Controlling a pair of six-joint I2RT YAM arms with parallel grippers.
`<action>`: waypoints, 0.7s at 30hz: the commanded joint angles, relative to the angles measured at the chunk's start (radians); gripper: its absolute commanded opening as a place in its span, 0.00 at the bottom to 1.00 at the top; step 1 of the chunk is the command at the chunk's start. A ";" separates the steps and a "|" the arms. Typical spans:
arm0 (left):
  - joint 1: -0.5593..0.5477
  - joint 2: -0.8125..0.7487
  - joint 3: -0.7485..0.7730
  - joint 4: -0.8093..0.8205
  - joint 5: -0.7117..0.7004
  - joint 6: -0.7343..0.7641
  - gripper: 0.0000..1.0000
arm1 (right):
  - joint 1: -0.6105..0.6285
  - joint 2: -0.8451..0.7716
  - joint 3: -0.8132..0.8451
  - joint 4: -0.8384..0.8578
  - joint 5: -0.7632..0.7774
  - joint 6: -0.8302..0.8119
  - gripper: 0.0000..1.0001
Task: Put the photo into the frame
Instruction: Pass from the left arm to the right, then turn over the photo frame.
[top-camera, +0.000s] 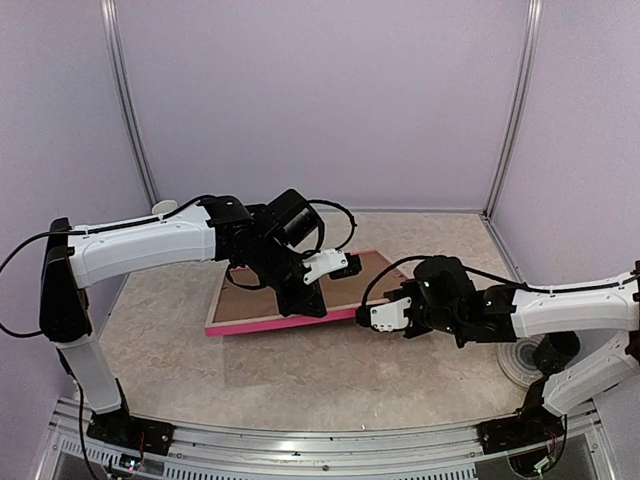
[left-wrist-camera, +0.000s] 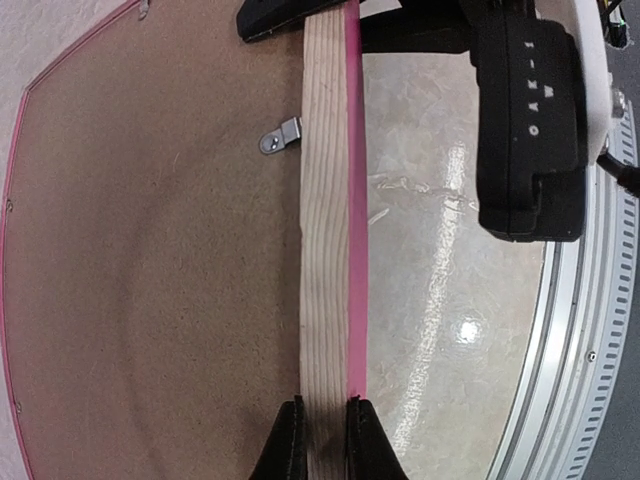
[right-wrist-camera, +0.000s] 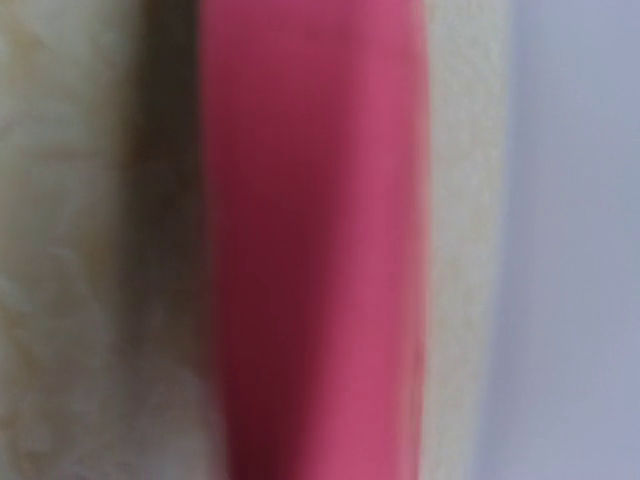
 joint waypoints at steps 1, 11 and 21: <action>0.009 -0.059 0.044 0.038 0.043 0.018 0.00 | 0.007 0.038 0.019 0.062 0.089 -0.033 0.15; 0.024 -0.104 0.049 0.066 -0.027 -0.010 0.26 | 0.023 -0.002 0.140 -0.153 0.025 0.008 0.00; 0.076 -0.348 -0.038 0.359 -0.296 -0.157 0.99 | 0.024 0.002 0.332 -0.462 -0.121 0.081 0.00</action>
